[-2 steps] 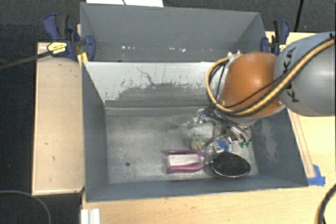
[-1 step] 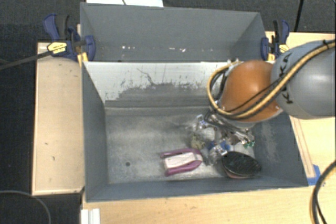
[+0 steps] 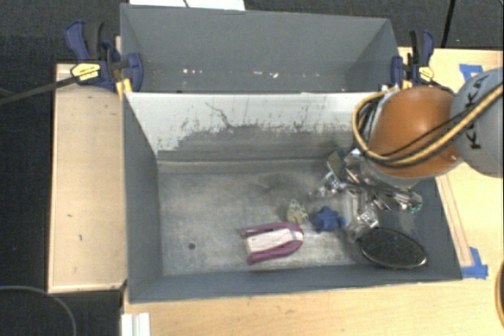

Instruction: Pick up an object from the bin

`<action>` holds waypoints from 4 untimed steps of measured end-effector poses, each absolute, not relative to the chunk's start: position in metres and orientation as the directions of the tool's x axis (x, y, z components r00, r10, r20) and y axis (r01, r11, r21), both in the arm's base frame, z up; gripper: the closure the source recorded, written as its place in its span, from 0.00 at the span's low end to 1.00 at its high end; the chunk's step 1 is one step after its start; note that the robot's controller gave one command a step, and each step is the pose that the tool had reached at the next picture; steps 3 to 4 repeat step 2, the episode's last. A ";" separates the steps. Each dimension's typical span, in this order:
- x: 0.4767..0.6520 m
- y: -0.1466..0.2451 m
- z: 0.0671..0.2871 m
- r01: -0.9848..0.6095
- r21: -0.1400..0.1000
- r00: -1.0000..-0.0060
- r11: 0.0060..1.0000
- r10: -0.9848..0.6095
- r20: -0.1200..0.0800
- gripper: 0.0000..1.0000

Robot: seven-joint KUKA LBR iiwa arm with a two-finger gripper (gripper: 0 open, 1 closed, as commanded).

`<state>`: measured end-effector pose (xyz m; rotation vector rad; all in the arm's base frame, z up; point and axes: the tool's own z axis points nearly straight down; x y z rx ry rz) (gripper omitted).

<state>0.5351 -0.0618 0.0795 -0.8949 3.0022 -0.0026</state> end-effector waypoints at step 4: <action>0.535 -0.057 0.216 -0.538 -0.006 -0.843 0.843 -0.538 -0.009 1.00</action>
Offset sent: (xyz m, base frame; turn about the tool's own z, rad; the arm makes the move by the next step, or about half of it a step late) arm 0.0000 0.0000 0.0000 0.0000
